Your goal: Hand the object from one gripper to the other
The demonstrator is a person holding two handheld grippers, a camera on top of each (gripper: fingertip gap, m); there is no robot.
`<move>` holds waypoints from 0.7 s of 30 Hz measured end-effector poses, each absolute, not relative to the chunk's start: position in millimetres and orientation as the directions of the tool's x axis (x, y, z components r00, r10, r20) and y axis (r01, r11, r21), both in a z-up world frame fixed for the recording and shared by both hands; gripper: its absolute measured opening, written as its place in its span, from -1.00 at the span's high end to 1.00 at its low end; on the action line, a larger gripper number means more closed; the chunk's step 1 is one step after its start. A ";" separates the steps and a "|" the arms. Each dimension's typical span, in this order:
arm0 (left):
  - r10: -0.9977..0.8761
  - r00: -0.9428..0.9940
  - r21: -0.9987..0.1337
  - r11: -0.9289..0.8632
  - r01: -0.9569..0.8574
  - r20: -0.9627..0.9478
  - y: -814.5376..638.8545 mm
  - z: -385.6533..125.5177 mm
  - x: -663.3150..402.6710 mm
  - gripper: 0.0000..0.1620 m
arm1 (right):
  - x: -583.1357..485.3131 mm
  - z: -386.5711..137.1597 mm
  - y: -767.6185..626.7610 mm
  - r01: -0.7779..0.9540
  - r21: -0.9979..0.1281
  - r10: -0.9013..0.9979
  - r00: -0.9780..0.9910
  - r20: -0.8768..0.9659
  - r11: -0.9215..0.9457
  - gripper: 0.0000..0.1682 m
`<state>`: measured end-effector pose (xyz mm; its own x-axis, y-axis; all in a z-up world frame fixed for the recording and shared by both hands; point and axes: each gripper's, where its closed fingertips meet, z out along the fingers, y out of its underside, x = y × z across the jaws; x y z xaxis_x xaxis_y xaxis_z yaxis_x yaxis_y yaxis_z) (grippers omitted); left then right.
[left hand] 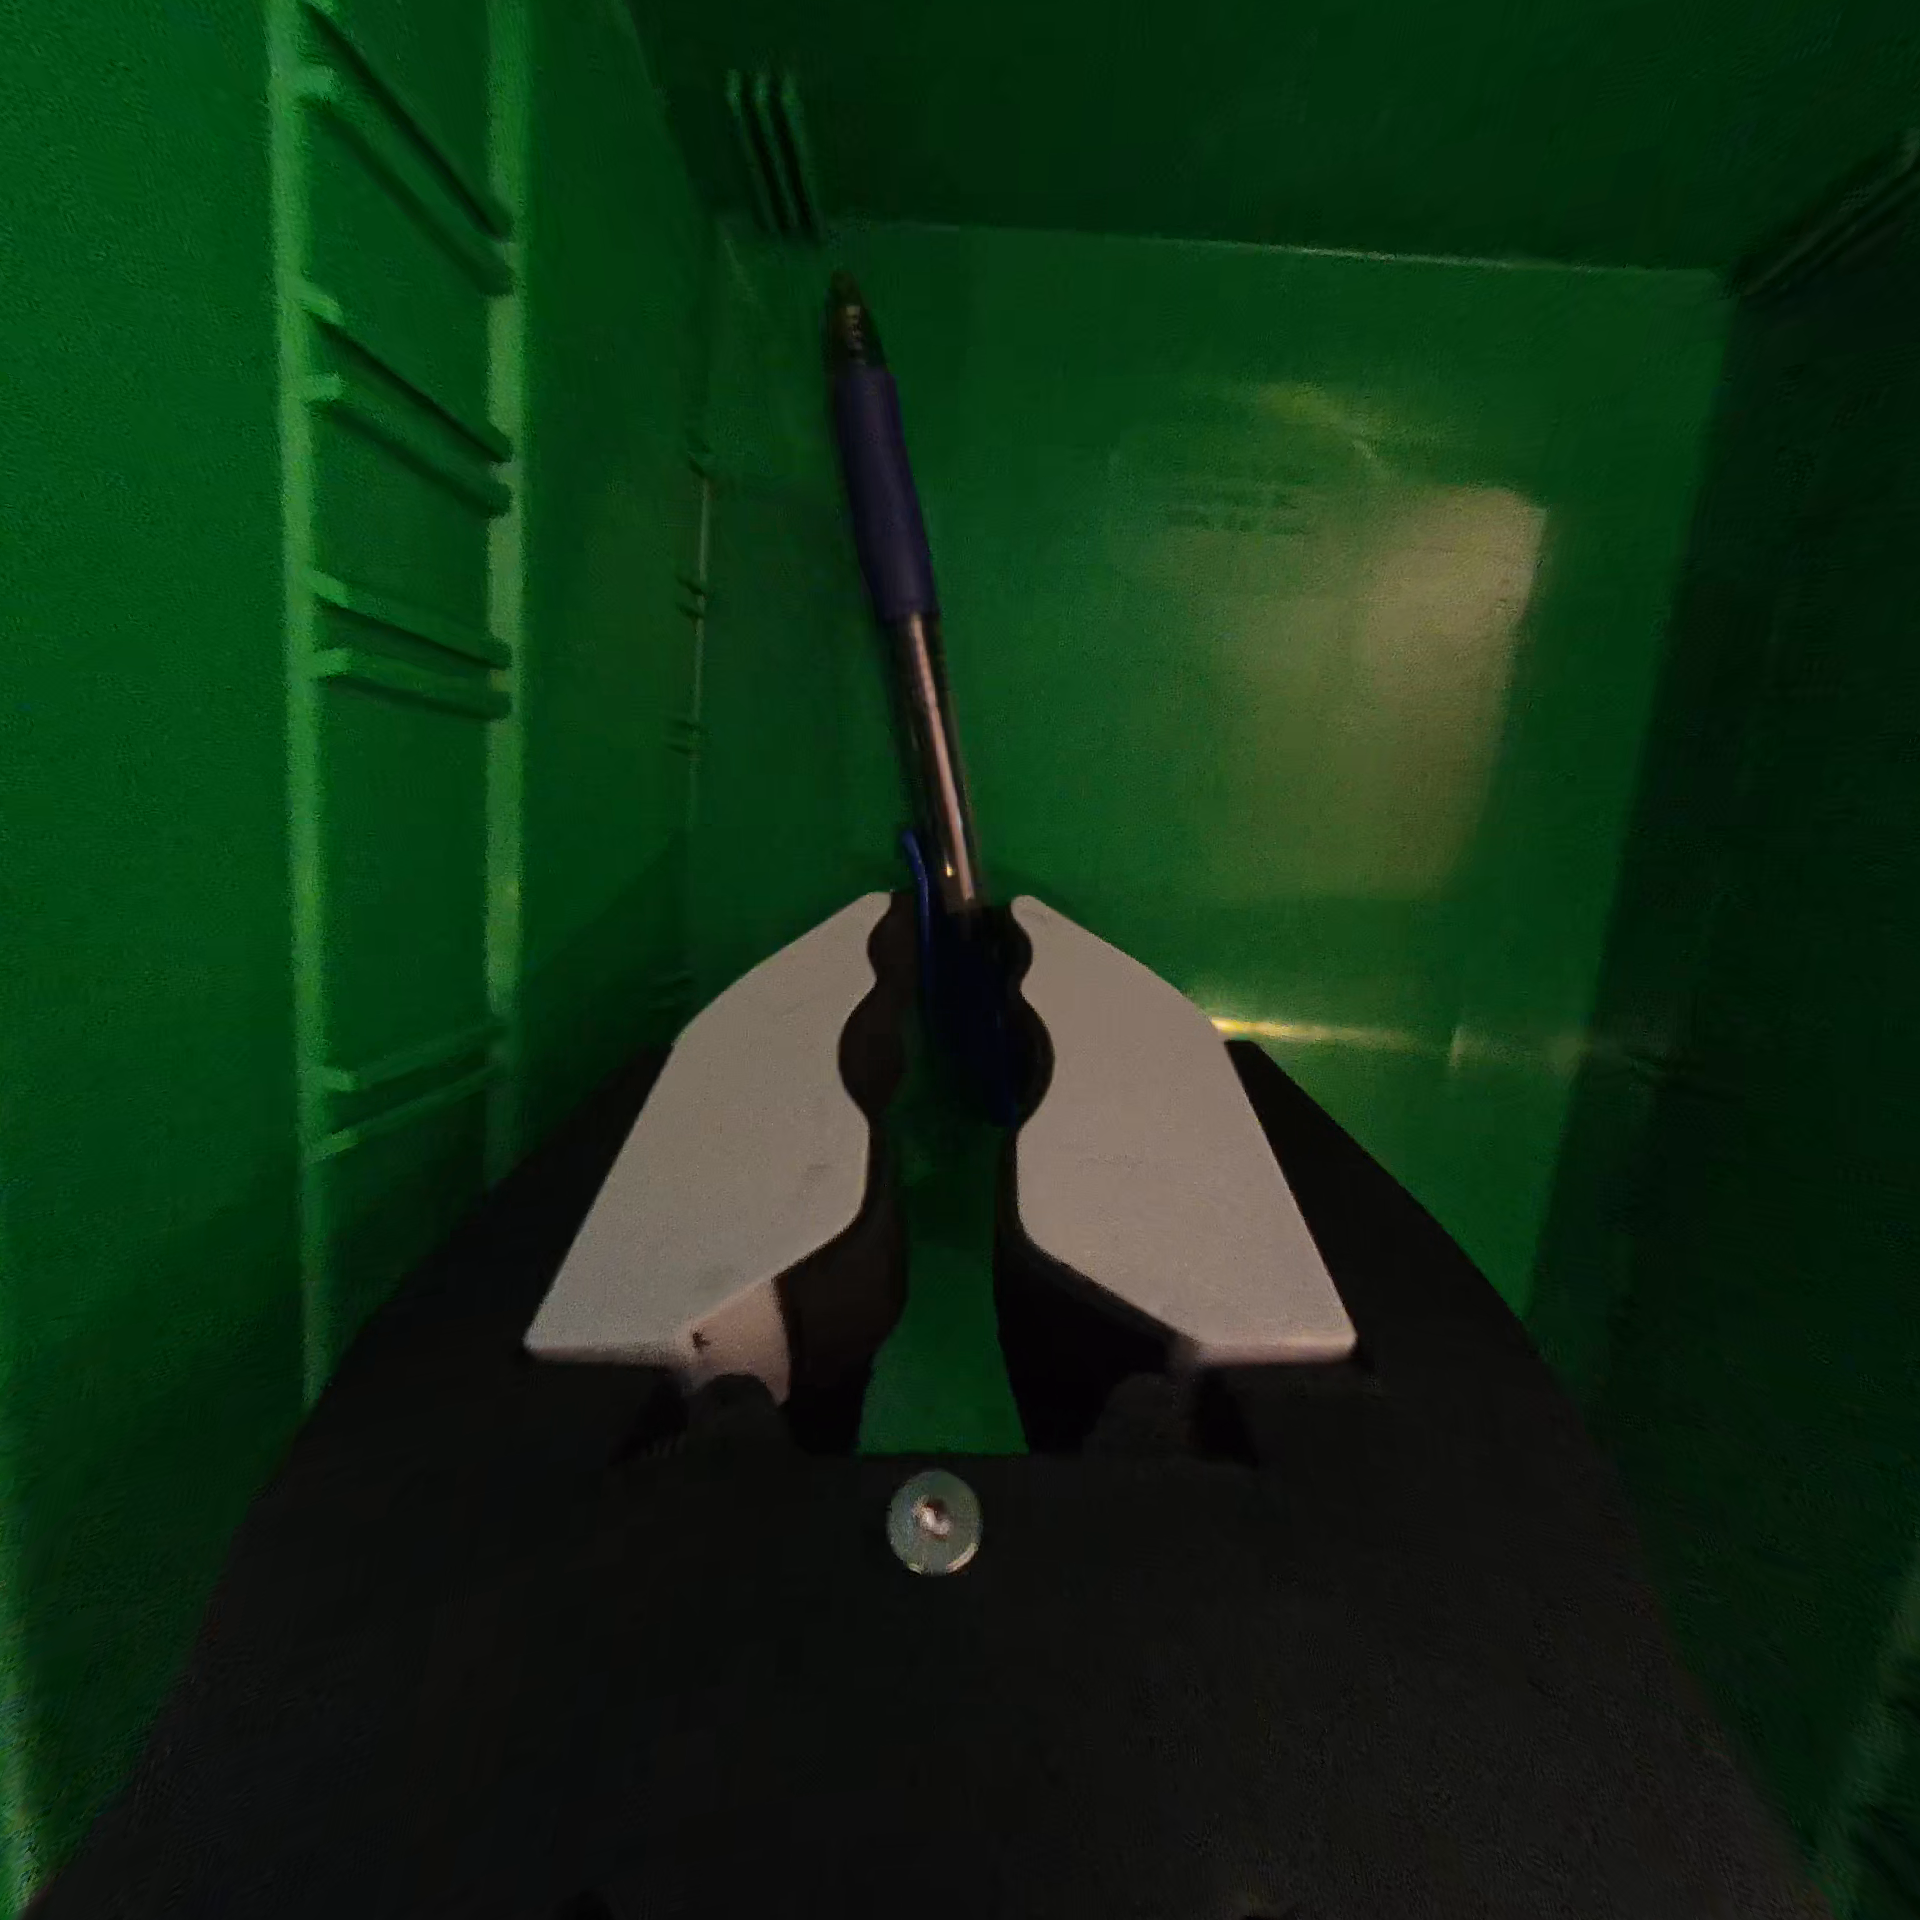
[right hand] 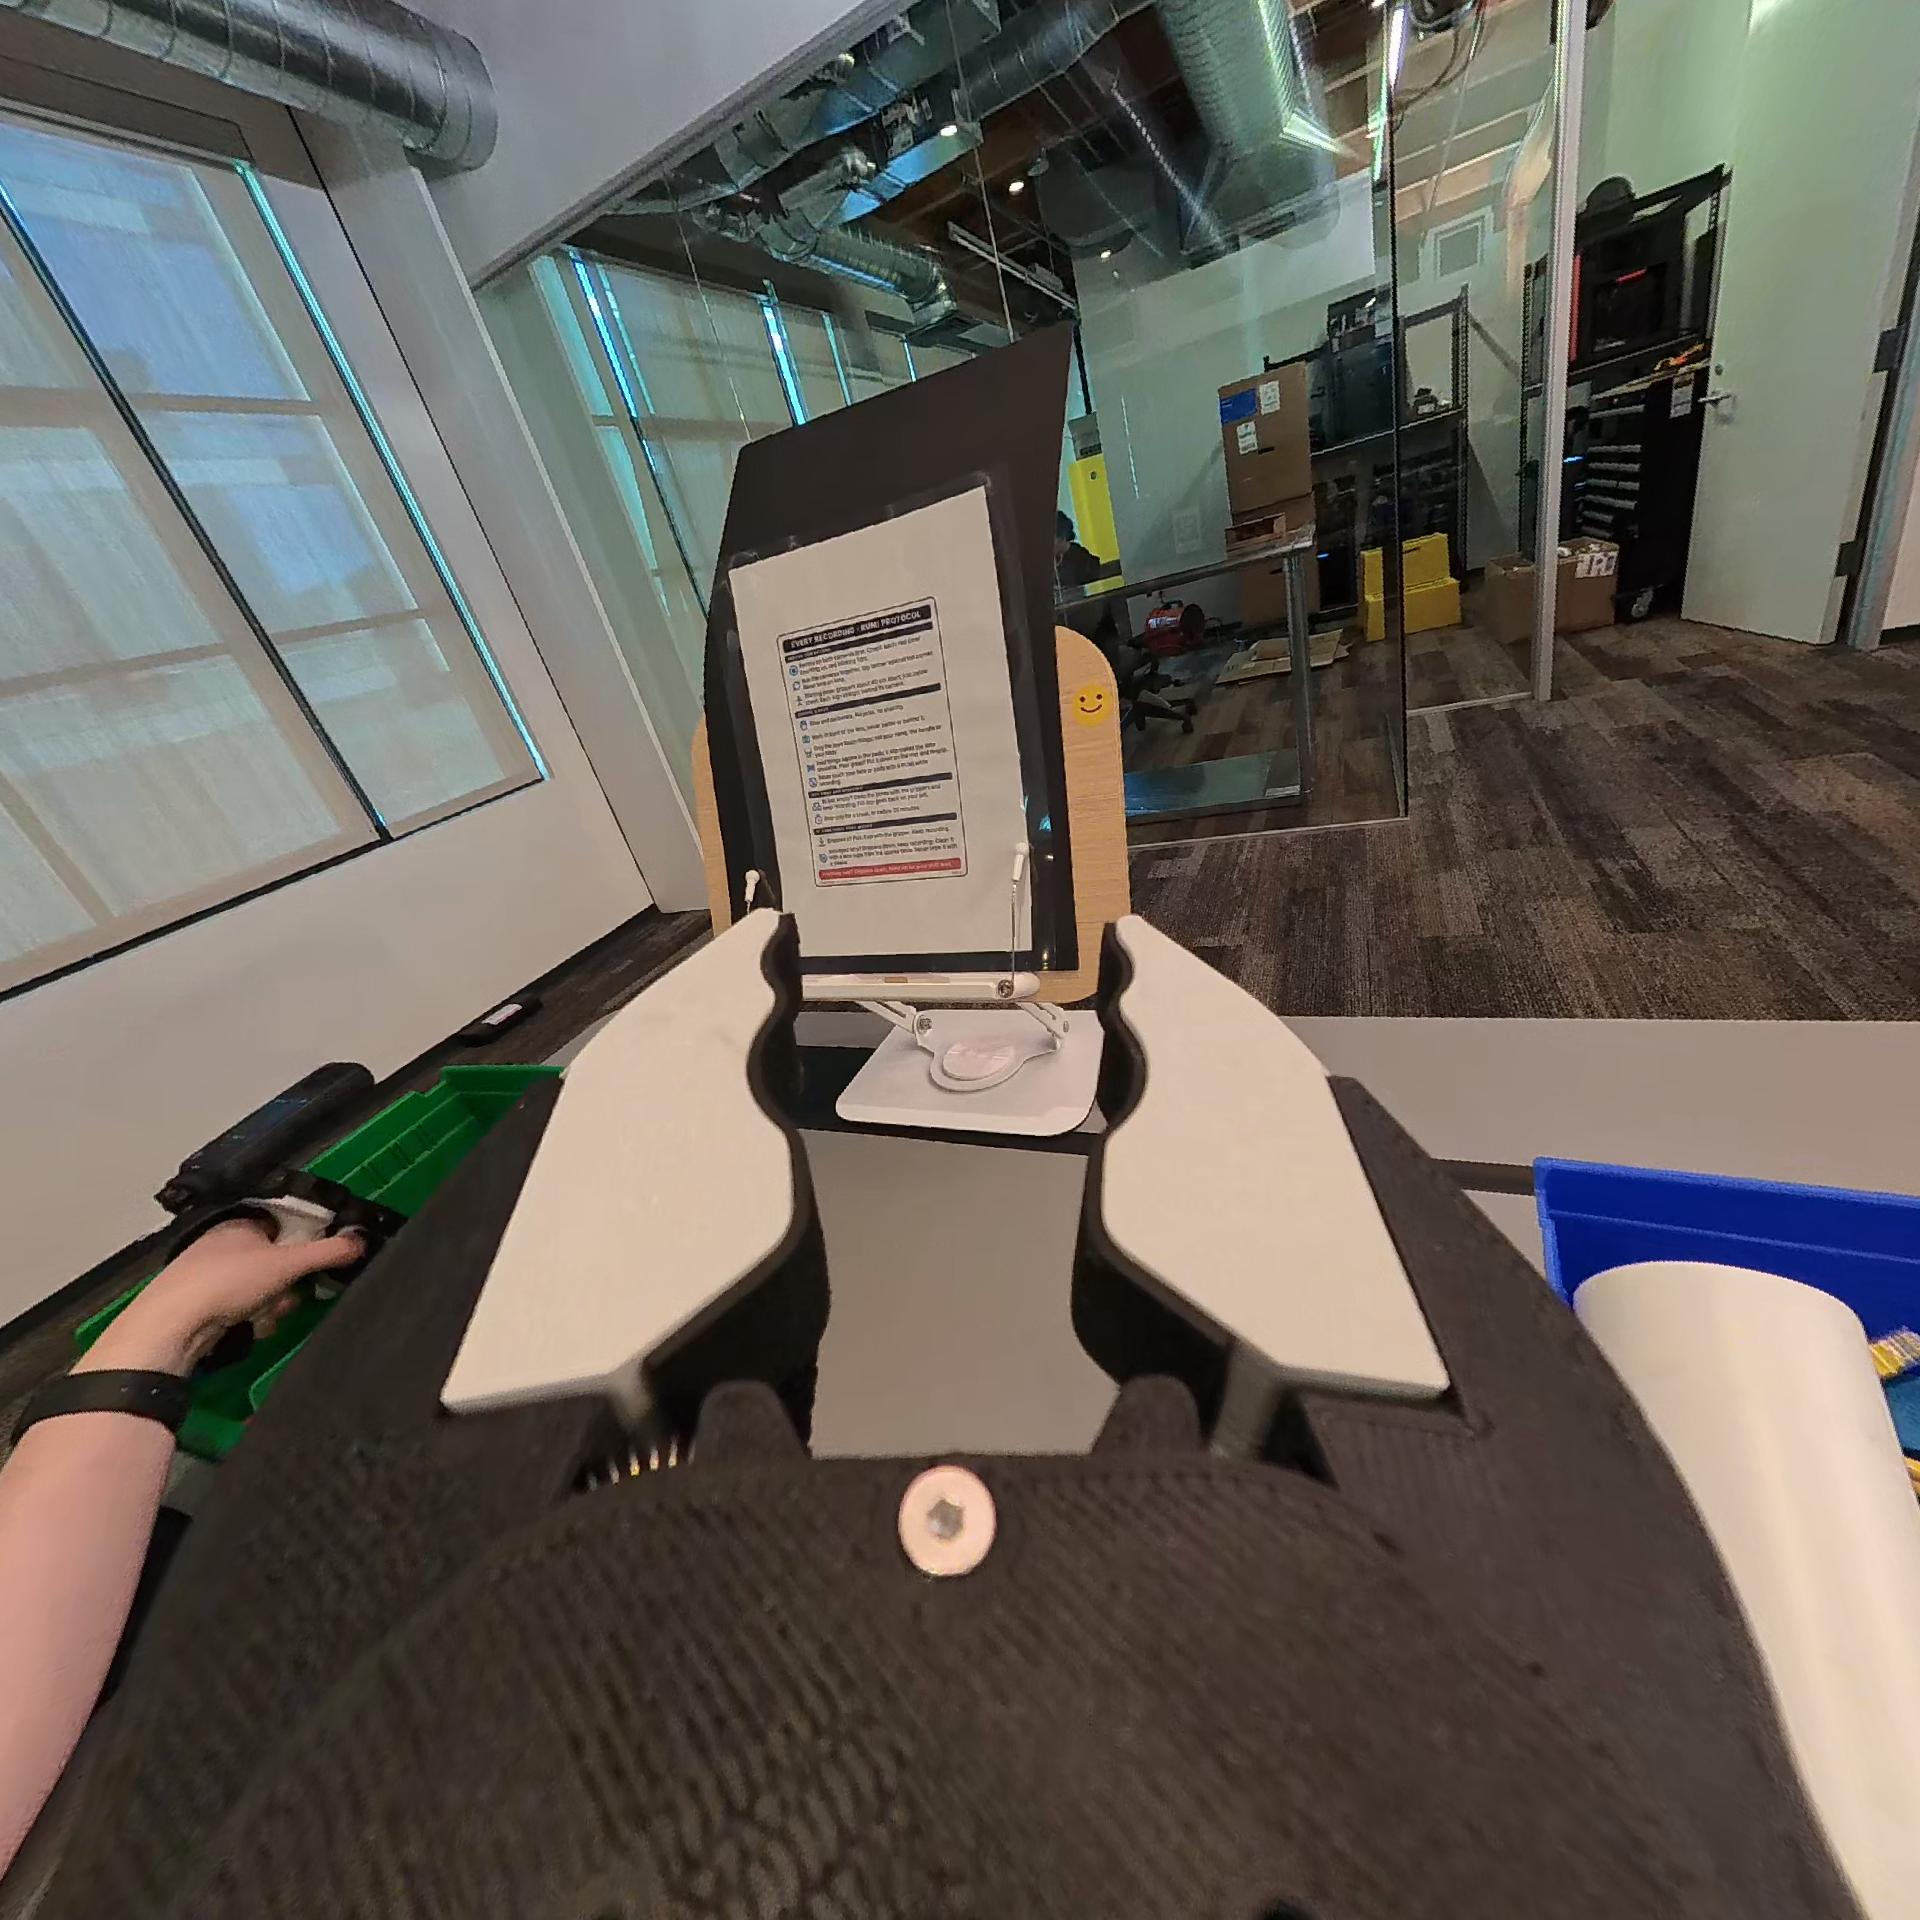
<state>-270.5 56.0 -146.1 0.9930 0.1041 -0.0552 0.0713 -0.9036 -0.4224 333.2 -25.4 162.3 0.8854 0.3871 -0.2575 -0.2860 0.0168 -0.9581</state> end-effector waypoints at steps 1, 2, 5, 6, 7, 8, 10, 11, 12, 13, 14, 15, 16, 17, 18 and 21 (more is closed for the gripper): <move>0.088 0.996 -0.409 -0.909 0.080 -0.002 56.7 -146.6 -262.5 0.82 | 332.8 162.3 -25.2 -0.286 -0.958 0.388 0.885 -0.257 0.017 0.34; 0.086 0.994 -0.404 -0.909 0.105 0.064 57.1 -144.8 -255.3 0.82 | 332.0 162.2 -24.9 -0.285 -0.958 0.389 0.885 -0.257 0.015 0.34; 0.086 0.976 -0.463 -0.870 0.171 0.199 62.0 -119.9 -244.2 0.83 | 329.4 161.9 -24.0 -0.276 -0.961 0.393 0.885 -0.250 0.011 0.34; 0.063 0.970 -0.504 -0.845 0.176 0.234 64.5 -106.7 -239.9 0.84 | 328.3 162.2 -23.7 -0.274 -0.962 0.395 0.885 -0.248 0.011 0.34; 0.033 0.962 -0.547 -0.817 0.182 0.270 65.9 -90.7 -235.2 0.84 | 327.0 162.5 -23.3 -0.274 -0.962 0.398 0.884 -0.247 0.011 0.34; 0.001 0.951 -0.587 -0.786 0.191 0.309 66.9 -73.9 -228.9 0.84 | 325.2 162.9 -22.8 -0.273 -0.962 0.402 0.882 -0.246 0.010 0.34; -0.105 0.908 -0.669 -0.711 0.216 0.405 66.4 -34.9 -209.7 0.84 | 320.2 163.5 -21.0 -0.270 -0.963 0.416 0.877 -0.242 0.009 0.34; -0.171 0.879 -0.701 -0.677 0.224 0.446 63.1 -15.1 -198.7 0.84 | 316.7 163.4 -19.7 -0.267 -0.964 0.425 0.873 -0.240 0.004 0.34; -0.240 0.848 -0.732 -0.642 0.225 0.472 59.1 4.1 -187.7 0.83 | 312.6 162.9 -18.2 -0.259 -0.966 0.435 0.869 -0.235 -0.003 0.34; -0.308 0.820 -0.762 -0.609 0.221 0.483 56.9 20.1 -176.3 0.84 | 307.7 162.3 -16.5 -0.248 -0.969 0.444 0.867 -0.226 -0.009 0.34; -0.373 0.790 -0.790 -0.574 0.216 0.487 51.3 36.9 -164.5 0.84 | 302.2 161.9 -14.8 -0.235 -0.972 0.453 0.865 -0.216 -0.014 0.34; -0.441 0.751 -0.817 -0.534 0.219 0.490 44.3 55.1 -151.2 0.84 | 295.1 162.1 -13.1 -0.223 -0.975 0.466 0.861 -0.206 -0.019 0.34; -0.512 0.706 -0.840 -0.493 0.226 0.490 37.0 73.3 -136.2 0.84 | 284.6 164.0 -12.5 -0.215 -0.976 0.495 0.847 -0.197 -0.020 0.34; -0.573 0.659 -0.857 -0.459 0.234 0.487 32.6 88.2 -121.9 0.84 | 269.3 167.9 -14.0 -0.213 -0.977 0.547 0.816 -0.188 -0.017 0.34; -0.631 0.611 -0.870 -0.435 0.231 0.478 23.8 101.9 -106.9 0.84 | 249.9 172.8 -18.4 -0.218 -0.976 0.615 0.767 -0.183 -0.019 0.34; -0.788 0.463 -0.913 -0.371 0.169 0.406 -5.4 131.3 -57.0 0.84 | 183.2 192.9 -47.0 -0.256 -0.966 0.823 0.542 -0.170 -0.031 0.34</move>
<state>-57.0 -5.4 131.3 0.4628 -0.7880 0.4060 0.1685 -0.3714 -0.9131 183.2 -47.0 192.9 0.5419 0.8231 -0.1697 -0.2560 -0.0307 -0.9662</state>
